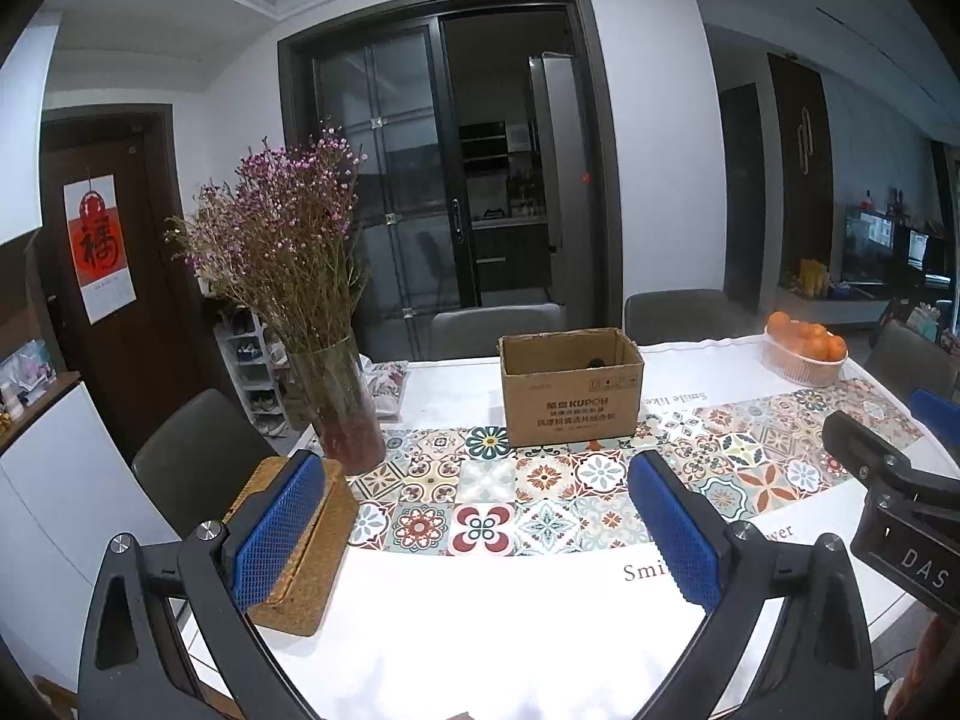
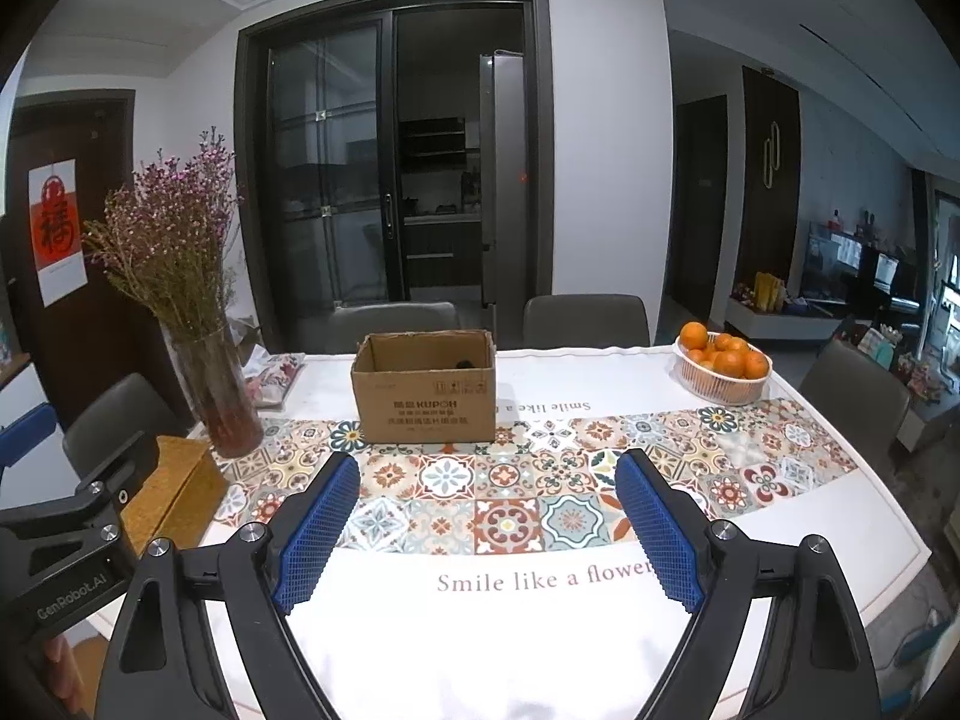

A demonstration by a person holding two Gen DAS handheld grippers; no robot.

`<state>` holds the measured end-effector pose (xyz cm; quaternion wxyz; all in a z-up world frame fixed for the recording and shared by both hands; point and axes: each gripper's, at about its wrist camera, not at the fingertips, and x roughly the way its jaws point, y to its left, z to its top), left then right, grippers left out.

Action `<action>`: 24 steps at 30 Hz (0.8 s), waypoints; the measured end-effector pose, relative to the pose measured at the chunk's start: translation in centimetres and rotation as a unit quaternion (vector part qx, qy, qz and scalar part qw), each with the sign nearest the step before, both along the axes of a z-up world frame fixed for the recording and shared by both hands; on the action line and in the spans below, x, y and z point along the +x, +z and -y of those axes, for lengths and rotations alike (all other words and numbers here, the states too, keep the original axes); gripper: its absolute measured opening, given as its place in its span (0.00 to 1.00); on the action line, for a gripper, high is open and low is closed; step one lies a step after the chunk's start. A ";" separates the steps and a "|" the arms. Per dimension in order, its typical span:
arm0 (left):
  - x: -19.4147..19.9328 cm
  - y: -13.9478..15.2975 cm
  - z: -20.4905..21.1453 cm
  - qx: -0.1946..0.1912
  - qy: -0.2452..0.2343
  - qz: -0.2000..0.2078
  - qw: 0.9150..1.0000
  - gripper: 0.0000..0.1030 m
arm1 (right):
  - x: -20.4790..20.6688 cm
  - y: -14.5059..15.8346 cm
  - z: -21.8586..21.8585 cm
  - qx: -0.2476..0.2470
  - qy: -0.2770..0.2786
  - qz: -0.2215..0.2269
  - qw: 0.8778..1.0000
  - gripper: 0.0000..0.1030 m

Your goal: Organize soft objects

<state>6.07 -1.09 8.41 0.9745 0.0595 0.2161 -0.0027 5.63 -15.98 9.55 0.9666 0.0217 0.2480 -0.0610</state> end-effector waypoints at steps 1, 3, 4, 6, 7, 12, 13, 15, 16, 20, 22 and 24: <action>-0.3 0.0 0.1 -0.001 0.000 0.002 1.000 1.00 | -0.3 0.0 0.0 0.000 -0.001 0.001 1.000 0.86; -0.6 0.1 0.0 -0.001 -0.002 0.003 1.000 1.00 | -0.8 0.0 0.0 0.000 -0.001 0.002 1.000 0.86; -0.8 0.1 0.0 -0.001 -0.002 0.004 1.000 1.00 | -1.1 -0.1 -0.1 0.000 -0.002 0.003 1.000 0.86; -1.2 0.1 0.0 0.000 -0.002 0.007 1.000 1.00 | -1.5 -0.1 -0.1 -0.002 -0.003 0.003 1.000 0.86; -1.4 0.0 -0.1 0.000 -0.002 0.008 1.000 1.00 | -1.6 -0.1 -0.1 -0.002 -0.005 0.003 1.000 0.86; -1.8 0.1 -0.1 0.001 -0.003 0.012 1.000 1.00 | -2.0 -0.1 -0.1 -0.002 -0.005 0.003 1.000 0.86; -1.9 0.1 -0.1 0.000 -0.003 0.012 1.000 1.00 | -2.1 -0.1 -0.1 -0.003 -0.006 0.003 1.000 0.86; -2.0 0.1 -0.1 0.000 -0.002 0.016 1.000 1.00 | -2.3 -0.1 -0.1 -0.003 -0.006 0.004 1.000 0.86; -2.1 0.1 -0.1 0.001 -0.001 0.018 1.000 1.00 | -2.4 0.0 -0.1 -0.003 -0.006 0.005 1.000 0.86; -2.3 0.1 0.1 0.004 0.000 0.020 1.000 1.00 | -2.7 0.0 0.0 -0.006 -0.008 0.007 1.000 0.86; -2.4 0.1 0.2 0.006 0.001 0.020 1.000 1.00 | -2.7 0.0 0.1 -0.005 -0.007 0.007 1.000 0.86; -2.5 0.0 0.2 0.007 0.002 0.022 1.000 1.00 | -2.7 0.0 0.1 -0.006 -0.007 0.007 1.000 0.86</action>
